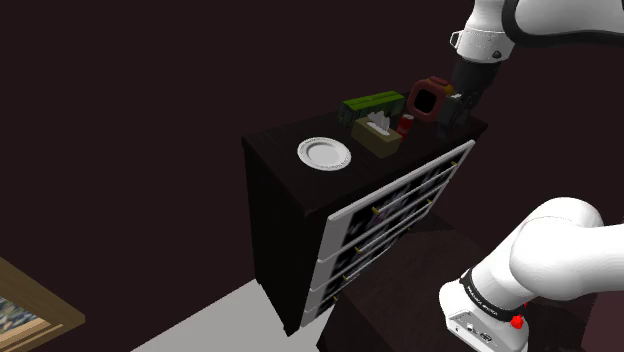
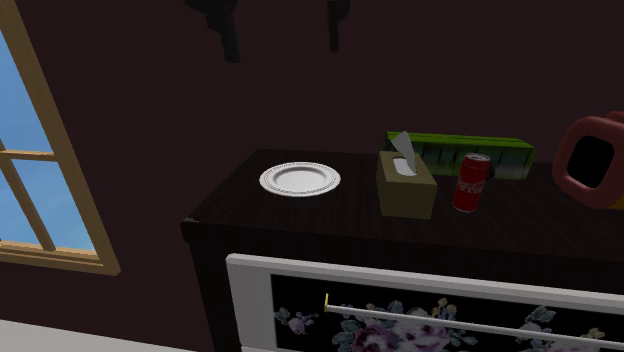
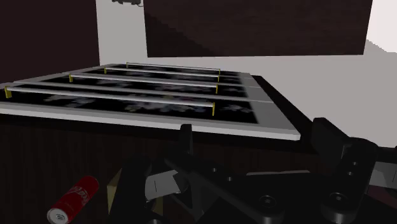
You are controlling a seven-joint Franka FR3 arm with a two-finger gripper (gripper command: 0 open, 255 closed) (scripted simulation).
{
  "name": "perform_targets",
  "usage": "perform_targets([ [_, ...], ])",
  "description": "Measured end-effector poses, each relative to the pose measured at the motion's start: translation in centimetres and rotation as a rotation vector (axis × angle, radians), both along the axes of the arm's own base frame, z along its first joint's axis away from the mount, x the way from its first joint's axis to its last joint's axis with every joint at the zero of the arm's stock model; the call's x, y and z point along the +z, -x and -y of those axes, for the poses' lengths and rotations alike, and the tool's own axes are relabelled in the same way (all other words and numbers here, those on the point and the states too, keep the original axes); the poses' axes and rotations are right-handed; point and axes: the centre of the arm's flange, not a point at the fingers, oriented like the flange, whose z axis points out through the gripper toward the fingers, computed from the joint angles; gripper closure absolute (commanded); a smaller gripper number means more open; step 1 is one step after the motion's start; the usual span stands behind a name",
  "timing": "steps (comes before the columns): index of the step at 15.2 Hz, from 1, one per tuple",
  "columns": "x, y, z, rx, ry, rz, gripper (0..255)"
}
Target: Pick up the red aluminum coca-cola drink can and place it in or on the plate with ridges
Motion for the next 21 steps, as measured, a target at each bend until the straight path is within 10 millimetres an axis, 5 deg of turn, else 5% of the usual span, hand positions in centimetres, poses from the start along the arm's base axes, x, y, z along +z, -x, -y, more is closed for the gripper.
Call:
perform_targets([
  [4,-0.9,-1.8,1.9,-0.003,-0.004,-0.003,0],
  [21,-8.8,-15.2,18.4,-0.025,-0.029,-0.022,0],
])
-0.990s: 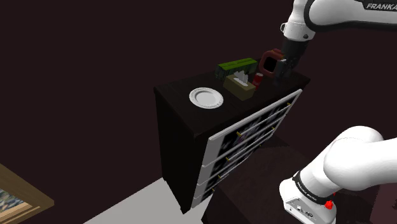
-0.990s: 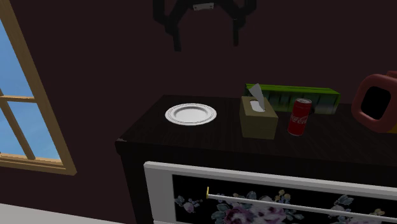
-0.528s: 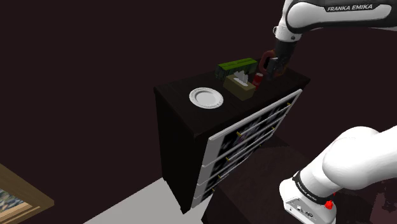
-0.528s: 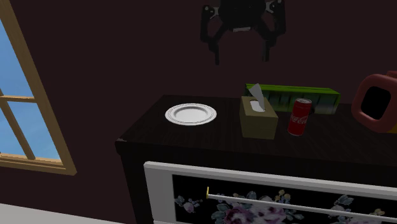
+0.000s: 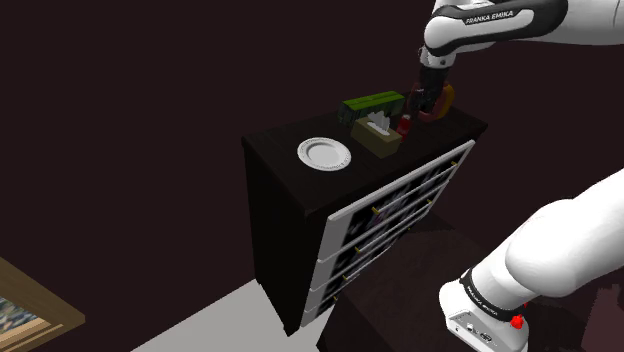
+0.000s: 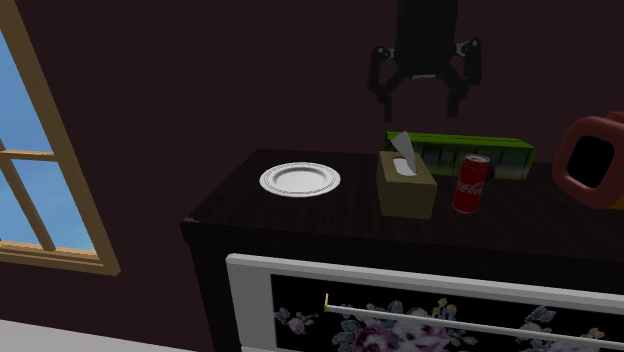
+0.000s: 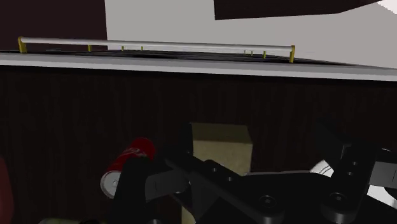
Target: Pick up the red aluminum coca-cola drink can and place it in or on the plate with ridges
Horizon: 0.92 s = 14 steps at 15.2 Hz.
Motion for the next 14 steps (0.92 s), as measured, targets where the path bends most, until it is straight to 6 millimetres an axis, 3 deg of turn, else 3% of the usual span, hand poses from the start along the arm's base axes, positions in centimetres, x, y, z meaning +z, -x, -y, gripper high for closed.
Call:
perform_targets([
  [14,-7.2,-10.8,13.8,-0.019,-0.019,-0.017,0],
])
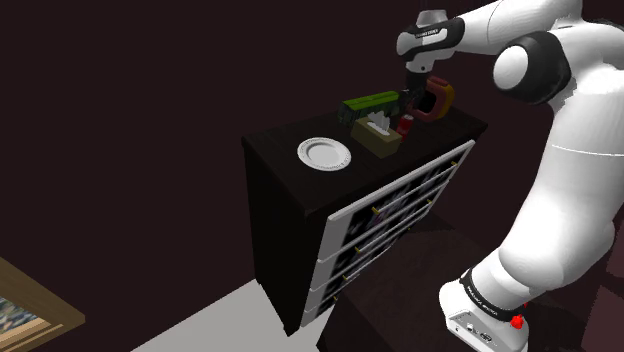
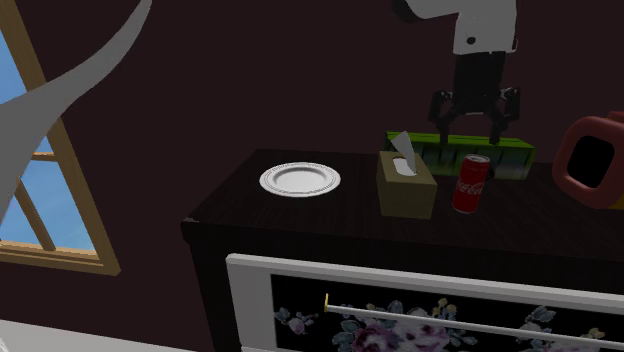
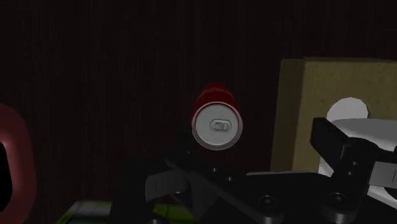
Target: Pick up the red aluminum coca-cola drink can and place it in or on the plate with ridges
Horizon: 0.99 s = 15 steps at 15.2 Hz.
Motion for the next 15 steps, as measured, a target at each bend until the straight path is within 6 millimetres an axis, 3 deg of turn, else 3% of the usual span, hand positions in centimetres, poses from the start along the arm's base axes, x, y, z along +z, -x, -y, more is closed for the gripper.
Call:
perform_targets([
  [4,-1.8,-1.6,2.2,-0.002,-0.004,-0.003,0],
  [10,-5.0,-1.4,2.6,-0.002,-0.004,-0.003,0],
  [15,-5.2,-1.3,2.7,-0.002,-0.004,-0.003,0],
])
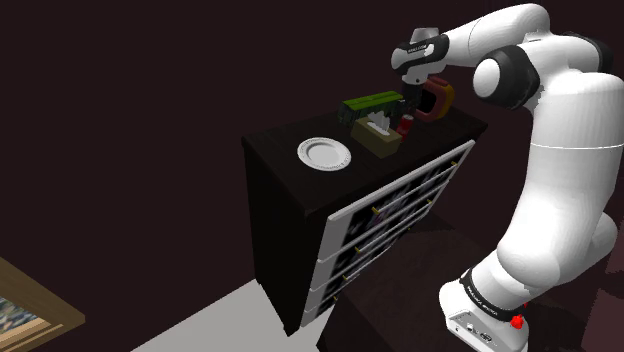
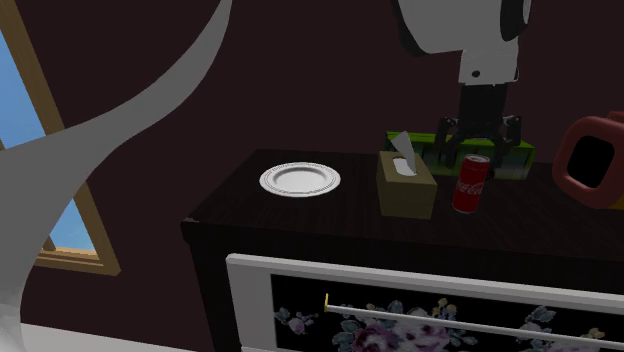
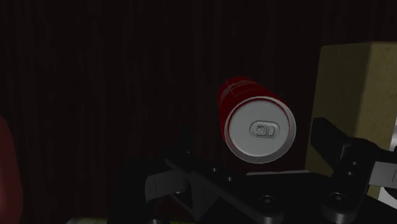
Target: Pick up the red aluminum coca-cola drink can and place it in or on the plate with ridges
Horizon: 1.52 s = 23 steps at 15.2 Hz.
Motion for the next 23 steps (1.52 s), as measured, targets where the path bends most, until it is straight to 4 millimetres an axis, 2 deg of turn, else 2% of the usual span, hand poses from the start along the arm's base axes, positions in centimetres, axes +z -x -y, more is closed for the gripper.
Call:
perform_targets([
  [1,0.0,0.0,0.0,0.000,0.000,0.000,0],
  [2,0.0,0.0,0.0,0.000,0.000,0.000,255],
  [13,0.3,0.0,-0.1,0.001,-0.001,0.000,255],
  [23,5.1,0.1,0.1,0.000,0.000,0.000,255],
])
